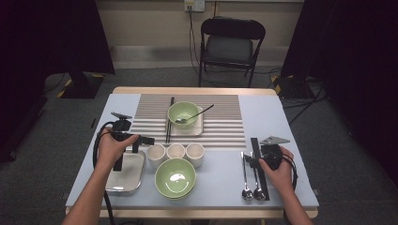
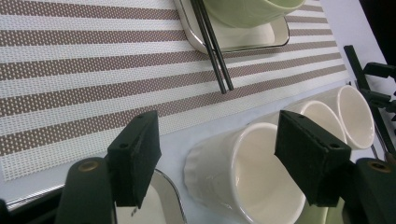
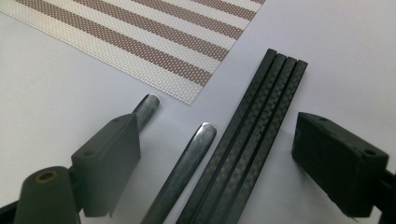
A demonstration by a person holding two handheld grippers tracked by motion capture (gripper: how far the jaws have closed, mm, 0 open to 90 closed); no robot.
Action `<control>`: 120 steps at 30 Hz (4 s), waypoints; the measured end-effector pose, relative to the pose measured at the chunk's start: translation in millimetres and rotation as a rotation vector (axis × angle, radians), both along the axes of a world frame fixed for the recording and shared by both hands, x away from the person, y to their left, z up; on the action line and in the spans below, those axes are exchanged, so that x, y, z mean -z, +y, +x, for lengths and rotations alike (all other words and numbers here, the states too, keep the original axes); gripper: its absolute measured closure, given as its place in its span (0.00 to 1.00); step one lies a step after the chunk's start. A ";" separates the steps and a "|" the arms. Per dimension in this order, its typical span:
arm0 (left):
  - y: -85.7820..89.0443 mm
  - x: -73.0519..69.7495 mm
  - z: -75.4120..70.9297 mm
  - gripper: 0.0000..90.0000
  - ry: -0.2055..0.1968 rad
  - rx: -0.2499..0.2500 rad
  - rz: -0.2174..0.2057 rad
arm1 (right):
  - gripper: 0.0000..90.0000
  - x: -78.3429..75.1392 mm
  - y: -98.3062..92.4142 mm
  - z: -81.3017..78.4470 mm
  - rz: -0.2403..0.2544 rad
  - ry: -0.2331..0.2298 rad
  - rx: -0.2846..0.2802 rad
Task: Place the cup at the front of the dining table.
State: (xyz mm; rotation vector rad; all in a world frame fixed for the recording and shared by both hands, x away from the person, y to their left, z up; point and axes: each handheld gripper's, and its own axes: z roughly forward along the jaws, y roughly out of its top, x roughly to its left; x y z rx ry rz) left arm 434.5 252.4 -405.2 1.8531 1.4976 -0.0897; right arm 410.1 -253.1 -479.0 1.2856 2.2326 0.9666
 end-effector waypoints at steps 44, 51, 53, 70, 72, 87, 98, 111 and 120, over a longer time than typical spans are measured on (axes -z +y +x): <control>-8.5 9.9 -6.6 0.35 -0.030 0.063 0.087 | 0.16 0.0 0.0 0.0 0.001 0.000 0.000; -11.3 11.2 -6.8 0.36 -0.027 0.062 0.082 | 0.16 0.0 0.0 0.1 0.001 0.000 0.000; -11.3 11.8 -6.6 0.36 -0.028 0.066 0.089 | 0.16 0.0 0.0 0.0 0.001 0.000 0.000; -16.7 15.3 -7.2 0.38 -0.013 0.066 0.092 | 0.16 0.1 -0.1 0.2 0.001 -0.001 -0.001; -17.0 15.8 -7.3 0.38 -0.008 0.073 0.090 | 0.16 0.0 -0.1 0.1 0.001 0.000 0.000; -20.2 17.7 -7.6 0.41 -0.013 0.070 0.122 | 0.16 0.0 0.0 0.1 0.001 0.000 0.000; -24.3 18.1 -7.9 0.48 -0.010 0.070 0.132 | 0.16 0.0 0.0 0.0 0.000 0.000 0.001; -28.1 18.6 -8.2 0.56 -0.003 0.082 0.156 | 0.16 0.1 -0.1 0.2 0.001 -0.002 -0.002; -30.3 20.6 -6.7 0.64 0.006 0.083 0.173 | 0.16 0.1 -0.2 0.2 0.001 -0.002 -0.002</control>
